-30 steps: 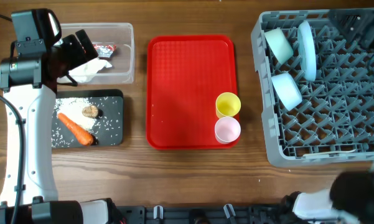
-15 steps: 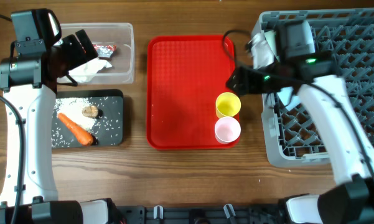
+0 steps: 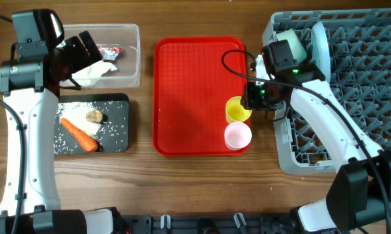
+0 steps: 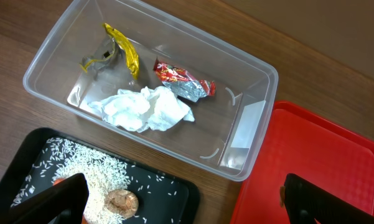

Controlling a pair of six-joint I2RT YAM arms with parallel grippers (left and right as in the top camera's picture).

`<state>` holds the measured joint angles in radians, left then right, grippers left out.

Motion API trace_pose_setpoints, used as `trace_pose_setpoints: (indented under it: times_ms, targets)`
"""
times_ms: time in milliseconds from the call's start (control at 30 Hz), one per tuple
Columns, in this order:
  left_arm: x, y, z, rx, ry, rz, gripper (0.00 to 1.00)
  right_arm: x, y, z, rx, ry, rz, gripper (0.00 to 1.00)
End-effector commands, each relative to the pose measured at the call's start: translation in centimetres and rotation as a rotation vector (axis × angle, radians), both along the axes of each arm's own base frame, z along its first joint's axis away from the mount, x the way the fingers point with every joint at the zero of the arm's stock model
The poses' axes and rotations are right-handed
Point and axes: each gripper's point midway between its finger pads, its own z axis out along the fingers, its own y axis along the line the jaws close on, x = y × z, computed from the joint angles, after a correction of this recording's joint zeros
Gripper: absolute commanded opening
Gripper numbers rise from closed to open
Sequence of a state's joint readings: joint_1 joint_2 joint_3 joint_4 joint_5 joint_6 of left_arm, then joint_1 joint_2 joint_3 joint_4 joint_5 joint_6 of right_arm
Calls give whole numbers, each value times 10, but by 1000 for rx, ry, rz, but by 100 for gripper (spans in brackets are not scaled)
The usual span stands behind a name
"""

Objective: Sort waste into correct bins and load items into the dishwasher rack

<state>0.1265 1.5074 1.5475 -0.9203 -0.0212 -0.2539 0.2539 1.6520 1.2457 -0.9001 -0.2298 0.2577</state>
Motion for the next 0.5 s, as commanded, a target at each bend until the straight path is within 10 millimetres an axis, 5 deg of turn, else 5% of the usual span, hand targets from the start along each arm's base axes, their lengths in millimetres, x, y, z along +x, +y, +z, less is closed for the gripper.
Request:
trace_pose_setpoints:
  times_ms: [0,67,200,233,367,467]
  targets:
    - [1,1,-1,-11,-1,15,100,3,-2,11,-8,-39,-11,39]
    - [1,1,-1,-11,-1,15,100,9,-1,35,11,-107,-13,40]
    - [1,1,-1,-11,-1,15,100,18,-10,113,22,-312,-40,44]
    - [1,1,-1,-11,-1,15,100,12,-27,146,-10,-392,-84,47]
    - [13,-9,9,-61,-65,-27,100,-18,-86,219,-103,-580,-258,55]
    - [17,-53,18,-254,-106,-200,99,-64,-144,276,-157,-779,-470,68]
